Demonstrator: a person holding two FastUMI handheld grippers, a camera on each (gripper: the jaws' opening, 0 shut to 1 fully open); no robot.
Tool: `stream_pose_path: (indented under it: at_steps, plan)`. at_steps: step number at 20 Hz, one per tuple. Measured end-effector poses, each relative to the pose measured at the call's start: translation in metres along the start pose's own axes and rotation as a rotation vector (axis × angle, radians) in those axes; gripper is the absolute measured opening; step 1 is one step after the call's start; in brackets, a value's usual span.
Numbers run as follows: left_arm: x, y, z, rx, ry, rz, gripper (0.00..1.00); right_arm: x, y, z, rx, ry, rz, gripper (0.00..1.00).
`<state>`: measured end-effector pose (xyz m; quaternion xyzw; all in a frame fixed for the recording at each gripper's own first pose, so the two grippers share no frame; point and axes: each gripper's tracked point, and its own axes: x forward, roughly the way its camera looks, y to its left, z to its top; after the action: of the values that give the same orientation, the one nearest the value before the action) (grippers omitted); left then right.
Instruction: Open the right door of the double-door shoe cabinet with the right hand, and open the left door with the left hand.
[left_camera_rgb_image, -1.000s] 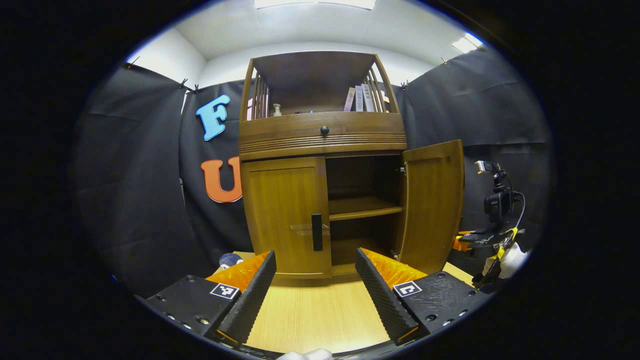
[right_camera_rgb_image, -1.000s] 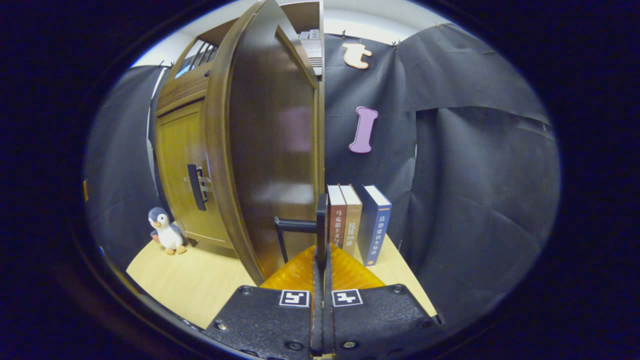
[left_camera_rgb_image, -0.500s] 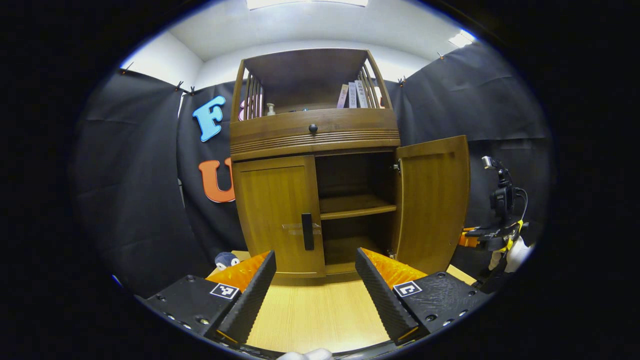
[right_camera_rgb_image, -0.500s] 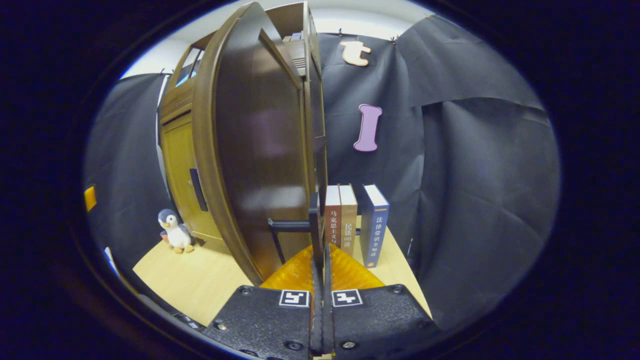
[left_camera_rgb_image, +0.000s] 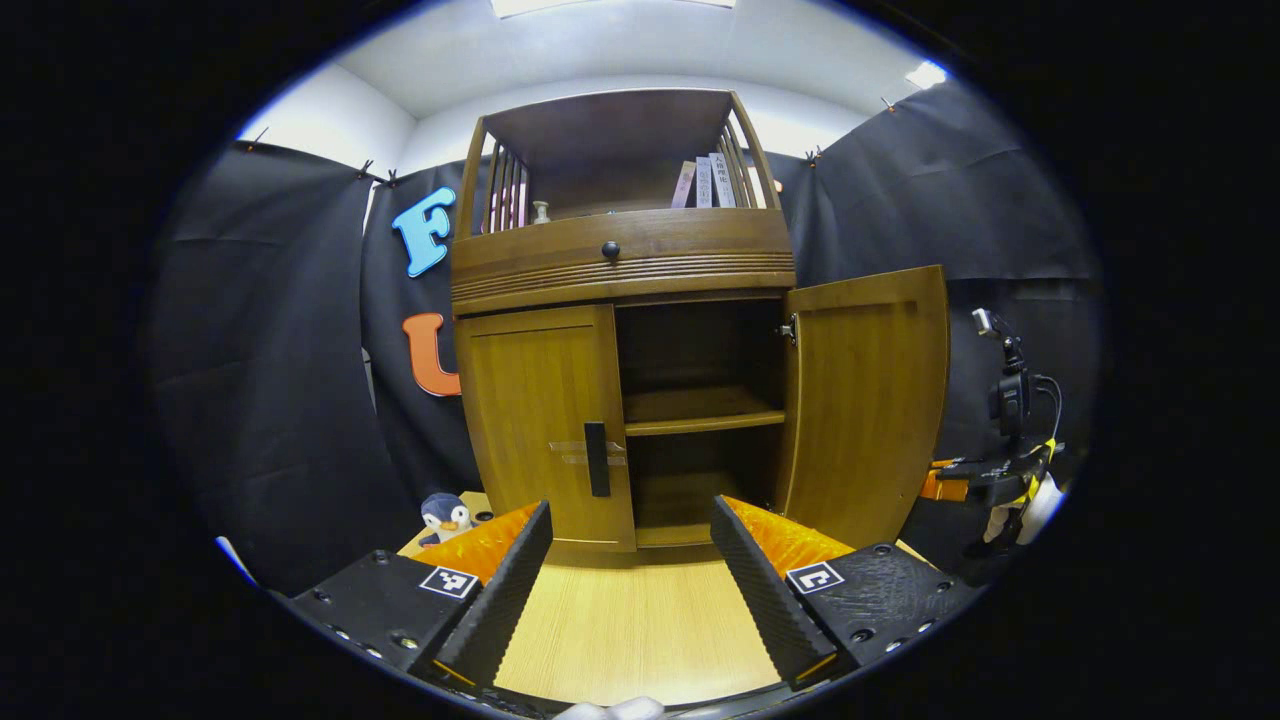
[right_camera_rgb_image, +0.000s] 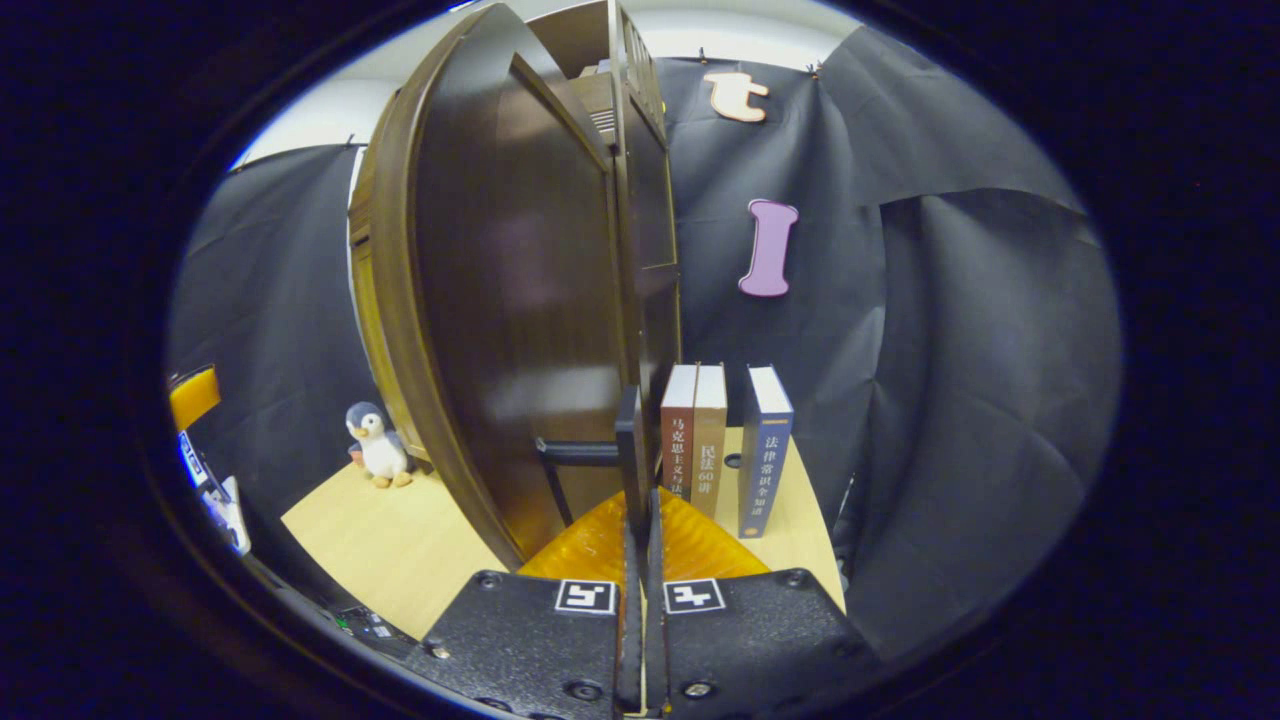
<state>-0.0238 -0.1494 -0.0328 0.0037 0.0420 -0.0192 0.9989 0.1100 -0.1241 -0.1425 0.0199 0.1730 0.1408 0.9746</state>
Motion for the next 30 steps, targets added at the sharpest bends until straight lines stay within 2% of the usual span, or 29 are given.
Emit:
stream_pose_path:
  at_steps: [3, 4, 6, 9, 11, 13, 17, 21, 25, 26, 30]
  plan:
    - [0.006, -0.005, 0.0, -0.018, 0.005, 0.005, 0.96, -0.009, -0.006, 0.0, -0.021, 0.015, 0.007, 0.09]
    - [0.007, -0.004, 0.0, -0.018, 0.009, 0.004, 1.0, -0.013, -0.01, 0.002, -0.025, 0.008, -0.01, 0.12]
    - [0.011, -0.001, 0.001, -0.01, 0.011, -0.004, 0.96, -0.028, -0.017, 0.009, -0.028, -0.01, -0.049, 0.4]
    - [0.017, 0.01, 0.002, 0.011, 0.012, -0.013, 0.96, -0.056, -0.023, 0.029, -0.04, -0.064, -0.136, 0.83]
    - [0.022, 0.02, 0.003, 0.016, 0.011, -0.023, 0.96, -0.075, -0.021, 0.049, -0.034, -0.118, -0.198, 0.87]
    - [0.025, 0.033, 0.005, 0.019, 0.006, -0.037, 0.96, -0.093, -0.011, 0.063, -0.021, -0.158, -0.235, 0.98]
    - [0.037, 0.054, 0.009, 0.029, -0.002, -0.067, 0.96, -0.114, 0.03, 0.08, -0.035, -0.213, -0.265, 0.99]
    - [0.046, 0.08, 0.003, 0.039, 0.002, -0.088, 0.96, -0.112, 0.089, 0.078, -0.011, -0.25, -0.265, 0.99]
    - [0.056, 0.101, -0.008, 0.048, 0.013, -0.107, 0.96, -0.093, 0.145, 0.051, 0.025, -0.215, -0.228, 0.99]
    - [0.059, 0.105, -0.01, 0.053, 0.015, -0.114, 1.0, -0.09, 0.157, 0.047, 0.038, -0.207, -0.217, 0.99]
    - [0.081, 0.113, -0.016, 0.049, 0.001, -0.136, 0.96, -0.083, 0.178, 0.045, 0.063, -0.198, -0.222, 0.99]
